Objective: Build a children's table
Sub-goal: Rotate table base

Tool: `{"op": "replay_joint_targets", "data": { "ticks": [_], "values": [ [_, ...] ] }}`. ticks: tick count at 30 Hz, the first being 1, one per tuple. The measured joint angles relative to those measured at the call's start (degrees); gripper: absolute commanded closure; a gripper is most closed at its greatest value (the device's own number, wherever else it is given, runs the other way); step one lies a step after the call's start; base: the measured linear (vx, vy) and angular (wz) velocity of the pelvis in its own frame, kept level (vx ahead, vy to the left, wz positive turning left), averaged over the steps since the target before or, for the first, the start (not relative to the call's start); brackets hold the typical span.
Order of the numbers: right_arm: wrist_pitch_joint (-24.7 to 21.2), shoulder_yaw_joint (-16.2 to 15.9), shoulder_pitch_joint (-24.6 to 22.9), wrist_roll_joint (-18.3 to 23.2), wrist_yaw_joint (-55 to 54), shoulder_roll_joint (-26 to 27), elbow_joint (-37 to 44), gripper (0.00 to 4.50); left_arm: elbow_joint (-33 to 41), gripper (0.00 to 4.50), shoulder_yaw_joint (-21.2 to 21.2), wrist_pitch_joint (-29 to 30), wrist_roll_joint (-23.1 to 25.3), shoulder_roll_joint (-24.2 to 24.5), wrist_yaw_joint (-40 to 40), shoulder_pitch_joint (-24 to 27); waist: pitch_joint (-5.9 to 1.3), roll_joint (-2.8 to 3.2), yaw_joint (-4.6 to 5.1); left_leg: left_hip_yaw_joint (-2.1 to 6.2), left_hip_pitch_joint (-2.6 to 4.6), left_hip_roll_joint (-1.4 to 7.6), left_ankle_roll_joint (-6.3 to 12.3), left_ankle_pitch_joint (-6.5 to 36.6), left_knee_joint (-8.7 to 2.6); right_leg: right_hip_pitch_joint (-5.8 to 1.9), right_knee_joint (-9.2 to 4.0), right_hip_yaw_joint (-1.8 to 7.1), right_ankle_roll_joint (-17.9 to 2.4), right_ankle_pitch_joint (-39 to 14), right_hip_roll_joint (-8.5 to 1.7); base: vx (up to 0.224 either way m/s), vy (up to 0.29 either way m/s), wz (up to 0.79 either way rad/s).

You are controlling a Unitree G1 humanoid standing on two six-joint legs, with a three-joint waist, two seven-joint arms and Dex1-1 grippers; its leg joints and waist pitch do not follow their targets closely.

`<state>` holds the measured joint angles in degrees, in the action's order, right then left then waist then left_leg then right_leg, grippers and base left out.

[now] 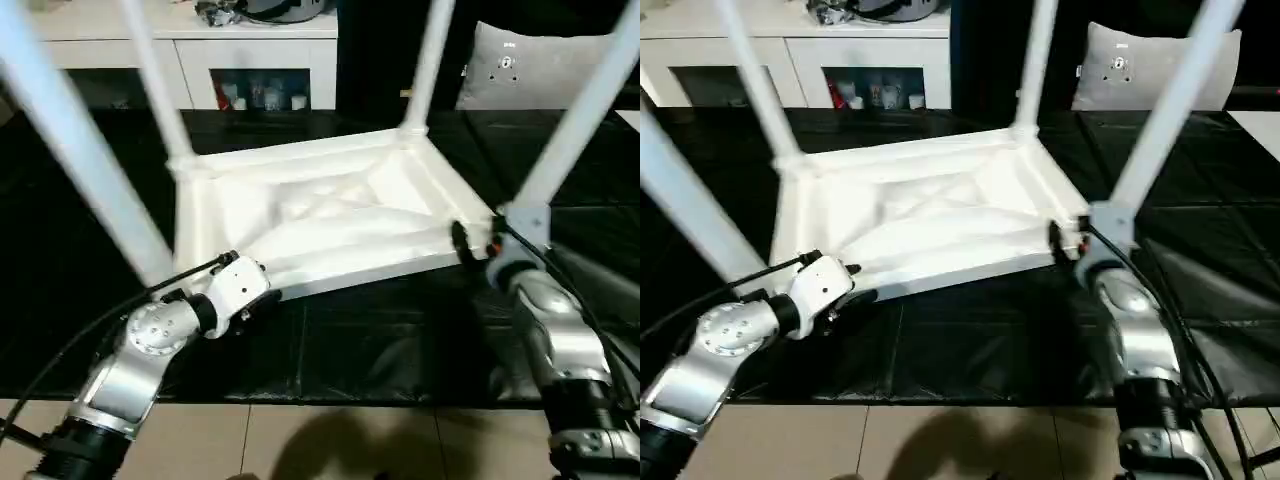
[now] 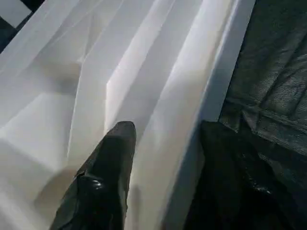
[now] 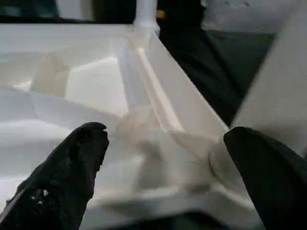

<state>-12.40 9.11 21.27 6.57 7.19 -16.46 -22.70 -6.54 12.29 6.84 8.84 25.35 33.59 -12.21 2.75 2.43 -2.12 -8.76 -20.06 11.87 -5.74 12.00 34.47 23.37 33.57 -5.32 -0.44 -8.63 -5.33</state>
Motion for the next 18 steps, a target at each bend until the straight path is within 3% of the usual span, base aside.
{"op": "replay_joint_targets", "data": {
  "ticks": [3, 7, 11, 18],
  "values": [
    [-0.3, 1.8, -1.2, -0.1, -1.6, -0.3, 0.0, 0.00, -1.7, 2.15, -0.2, -1.1, 0.0, -1.9, -2.5, -0.1, 0.01, 0.01, 0.36, -0.01, 0.02, -0.01, -0.01, 0.0, 0.01, 0.02, 0.00, 0.00, 0.1, 0.0, 0.03, 0.000, 0.000, 0.00],
    [-0.6, 1.6, -1.9, 0.0, -1.5, 0.7, 2.1, 0.00, -2.7, 2.15, -1.3, -2.5, -1.1, -5.1, -5.1, 0.4, -0.02, 0.09, 1.13, -0.01, 0.03, -0.02, -0.01, 0.0, 0.01, 0.05, 0.00, -0.06, 0.1, 0.0, 0.08, 0.000, 0.000, 0.00],
    [-0.6, -1.1, -2.8, 0.0, -0.9, 3.0, 4.7, 0.00, -2.6, 2.15, -2.5, -6.0, -1.7, -7.6, -9.1, 1.5, -0.02, 0.08, 1.94, 0.01, 0.01, -0.01, -0.01, 0.0, 0.00, 0.07, 0.00, -0.10, 0.1, 0.0, 0.11, 0.000, 0.000, 0.00],
    [-0.8, -4.2, -5.5, 0.6, 3.5, 4.1, 8.9, 0.00, 5.4, 2.15, -5.6, -7.9, -9.4, -11.5, -8.7, 9.1, -0.03, 0.06, 1.80, 0.00, -0.41, 0.07, 0.07, 0.0, -0.01, 0.39, -0.13, -0.06, 0.1, 0.0, 0.08, 0.000, 0.000, 0.00]
  ]
}}
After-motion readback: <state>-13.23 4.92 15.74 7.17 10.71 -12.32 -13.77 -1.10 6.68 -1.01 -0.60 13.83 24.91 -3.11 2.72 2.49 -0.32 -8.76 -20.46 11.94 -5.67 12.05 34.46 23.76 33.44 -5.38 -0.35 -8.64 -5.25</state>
